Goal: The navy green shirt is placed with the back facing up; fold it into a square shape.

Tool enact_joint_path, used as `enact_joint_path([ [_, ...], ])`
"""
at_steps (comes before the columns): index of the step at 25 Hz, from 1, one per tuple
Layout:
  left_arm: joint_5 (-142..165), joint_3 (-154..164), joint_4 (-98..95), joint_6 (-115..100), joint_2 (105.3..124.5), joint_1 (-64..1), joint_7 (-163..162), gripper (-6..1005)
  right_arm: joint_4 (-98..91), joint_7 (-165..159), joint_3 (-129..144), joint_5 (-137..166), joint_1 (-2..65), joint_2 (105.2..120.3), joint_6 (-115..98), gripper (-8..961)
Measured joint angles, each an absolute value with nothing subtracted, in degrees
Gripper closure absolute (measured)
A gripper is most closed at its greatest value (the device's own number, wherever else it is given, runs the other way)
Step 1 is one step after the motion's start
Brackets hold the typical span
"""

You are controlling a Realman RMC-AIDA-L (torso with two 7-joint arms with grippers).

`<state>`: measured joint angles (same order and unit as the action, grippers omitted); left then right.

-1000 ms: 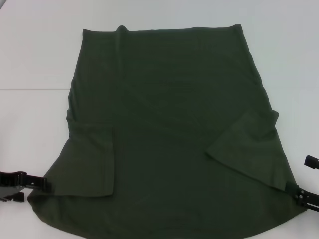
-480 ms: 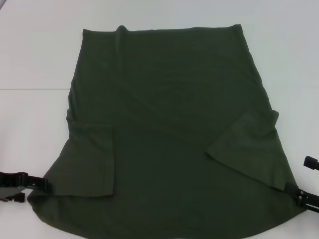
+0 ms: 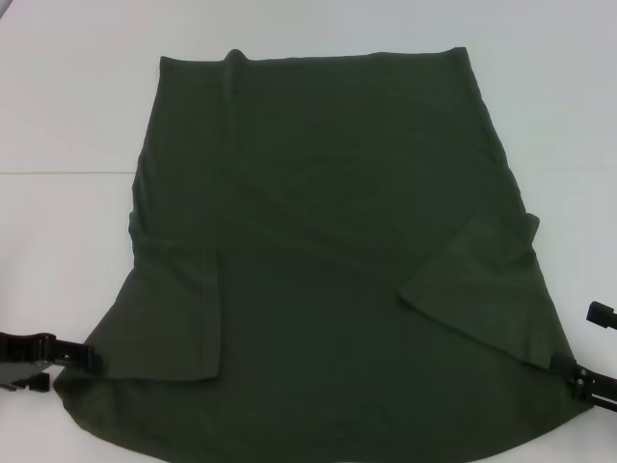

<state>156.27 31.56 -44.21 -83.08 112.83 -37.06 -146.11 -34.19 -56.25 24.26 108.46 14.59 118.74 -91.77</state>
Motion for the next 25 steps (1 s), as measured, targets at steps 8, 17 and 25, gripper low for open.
enact_joint_path([
  [8,156.26,31.55,-42.91,-82.89,112.94,-37.44,-146.18,99,-34.19,-56.25,24.26,108.46,14.59,118.74,-91.75,8],
  [17,155.77,31.55,-42.19,-83.24,112.89,-38.1,-146.77,100,-34.19,-56.25,24.26,108.46,14.64,118.74,-91.75,7],
  [25,156.21,31.55,-41.65,-82.82,112.34,-38.67,-146.78,106,-34.19,-56.27,24.26,108.45,14.88,118.74,-91.75,7],
])
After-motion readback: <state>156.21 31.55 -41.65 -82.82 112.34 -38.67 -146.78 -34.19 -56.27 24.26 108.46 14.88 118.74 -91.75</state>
